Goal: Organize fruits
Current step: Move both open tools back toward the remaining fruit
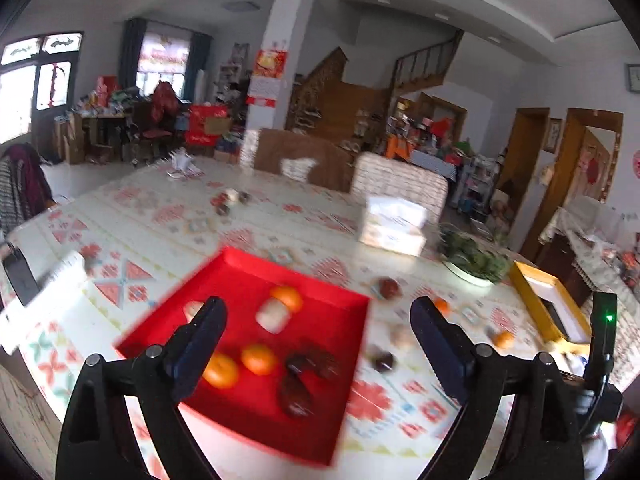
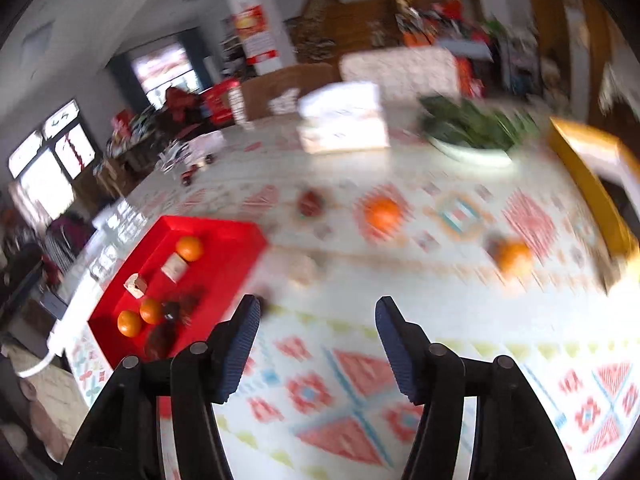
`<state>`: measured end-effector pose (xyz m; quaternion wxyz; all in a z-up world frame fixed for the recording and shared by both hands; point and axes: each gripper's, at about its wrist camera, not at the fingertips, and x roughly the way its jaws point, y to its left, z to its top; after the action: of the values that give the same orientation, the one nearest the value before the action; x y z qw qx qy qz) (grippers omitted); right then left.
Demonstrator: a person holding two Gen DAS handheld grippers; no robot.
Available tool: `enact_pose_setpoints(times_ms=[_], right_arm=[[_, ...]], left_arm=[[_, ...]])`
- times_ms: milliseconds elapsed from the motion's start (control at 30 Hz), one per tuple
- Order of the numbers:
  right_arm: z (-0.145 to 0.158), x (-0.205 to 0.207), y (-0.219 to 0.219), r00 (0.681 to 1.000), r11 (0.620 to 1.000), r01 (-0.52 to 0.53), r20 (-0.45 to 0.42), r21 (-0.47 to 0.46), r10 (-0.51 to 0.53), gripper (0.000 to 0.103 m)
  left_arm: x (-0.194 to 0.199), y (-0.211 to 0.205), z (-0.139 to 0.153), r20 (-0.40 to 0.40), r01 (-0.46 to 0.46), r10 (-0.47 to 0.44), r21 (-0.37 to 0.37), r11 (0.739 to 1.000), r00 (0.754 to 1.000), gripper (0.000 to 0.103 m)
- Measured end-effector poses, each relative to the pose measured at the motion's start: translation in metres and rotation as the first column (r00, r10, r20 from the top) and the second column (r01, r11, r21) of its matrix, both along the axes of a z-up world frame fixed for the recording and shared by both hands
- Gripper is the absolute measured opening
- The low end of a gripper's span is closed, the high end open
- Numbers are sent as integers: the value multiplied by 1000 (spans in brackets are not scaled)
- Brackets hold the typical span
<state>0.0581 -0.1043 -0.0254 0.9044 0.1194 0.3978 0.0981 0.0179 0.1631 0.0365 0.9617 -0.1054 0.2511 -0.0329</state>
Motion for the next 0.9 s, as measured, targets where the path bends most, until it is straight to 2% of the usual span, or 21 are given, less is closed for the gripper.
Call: enact_pose_setpoints(times_ms=[233, 433, 533, 700, 900], right_arm=[[2, -56, -101, 989, 989, 144, -13, -36, -145, 65], [10, -98, -177, 957, 957, 290, -2, -24, -290, 65], [11, -109, -201, 943, 943, 332, 2, -9, -332, 65], [4, -106, -216, 933, 933, 360, -13, 24, -360, 65], [-8, -81, -196, 952, 952, 304, -37, 26, -303, 65]], left_arm=[[-18, -34, -8, -46, 63, -67, -87, 994, 997, 93], [-25, -64, -19, -83, 122, -130, -93, 988, 988, 93], [-24, -73, -23, -101, 141, -150, -86, 986, 984, 93], [-17, -76, -32, -123, 138, -148, -90, 986, 981, 93], [2, -75, -50, -181, 155, -175, -122, 980, 968, 93]])
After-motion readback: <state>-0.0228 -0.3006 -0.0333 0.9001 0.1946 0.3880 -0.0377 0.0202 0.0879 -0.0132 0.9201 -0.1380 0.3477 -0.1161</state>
